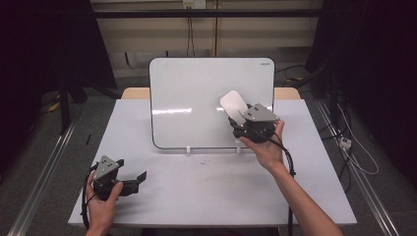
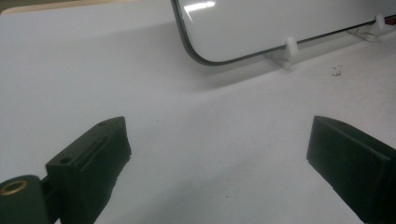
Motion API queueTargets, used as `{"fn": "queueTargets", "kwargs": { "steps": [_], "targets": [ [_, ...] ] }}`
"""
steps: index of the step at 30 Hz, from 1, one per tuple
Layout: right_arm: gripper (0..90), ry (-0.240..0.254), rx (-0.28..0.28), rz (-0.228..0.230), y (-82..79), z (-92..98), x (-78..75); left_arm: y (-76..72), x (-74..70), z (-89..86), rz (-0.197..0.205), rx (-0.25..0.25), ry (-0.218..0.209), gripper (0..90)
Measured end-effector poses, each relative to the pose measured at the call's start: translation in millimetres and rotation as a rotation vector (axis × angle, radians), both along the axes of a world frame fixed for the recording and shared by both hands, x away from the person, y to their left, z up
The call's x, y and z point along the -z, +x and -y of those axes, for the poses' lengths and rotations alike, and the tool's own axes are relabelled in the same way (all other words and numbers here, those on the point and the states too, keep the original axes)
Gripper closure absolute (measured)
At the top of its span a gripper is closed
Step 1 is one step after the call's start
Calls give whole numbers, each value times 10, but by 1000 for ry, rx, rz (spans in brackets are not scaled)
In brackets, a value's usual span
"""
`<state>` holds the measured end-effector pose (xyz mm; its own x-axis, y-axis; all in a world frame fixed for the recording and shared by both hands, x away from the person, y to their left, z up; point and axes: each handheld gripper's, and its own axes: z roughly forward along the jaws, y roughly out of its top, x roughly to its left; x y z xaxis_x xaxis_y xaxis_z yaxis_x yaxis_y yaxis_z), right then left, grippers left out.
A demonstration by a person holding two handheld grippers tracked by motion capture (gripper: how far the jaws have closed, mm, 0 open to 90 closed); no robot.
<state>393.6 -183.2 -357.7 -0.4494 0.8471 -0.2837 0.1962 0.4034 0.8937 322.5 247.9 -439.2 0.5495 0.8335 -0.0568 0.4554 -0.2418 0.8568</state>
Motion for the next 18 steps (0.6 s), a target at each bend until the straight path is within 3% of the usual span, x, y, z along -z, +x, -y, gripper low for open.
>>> {"fn": "queueTargets", "kwargs": {
  "steps": [18],
  "targets": [
    [314,-19,52,-29,-115,292,205,7,-12,5,-3,-5,-5,58]
  ]
}}
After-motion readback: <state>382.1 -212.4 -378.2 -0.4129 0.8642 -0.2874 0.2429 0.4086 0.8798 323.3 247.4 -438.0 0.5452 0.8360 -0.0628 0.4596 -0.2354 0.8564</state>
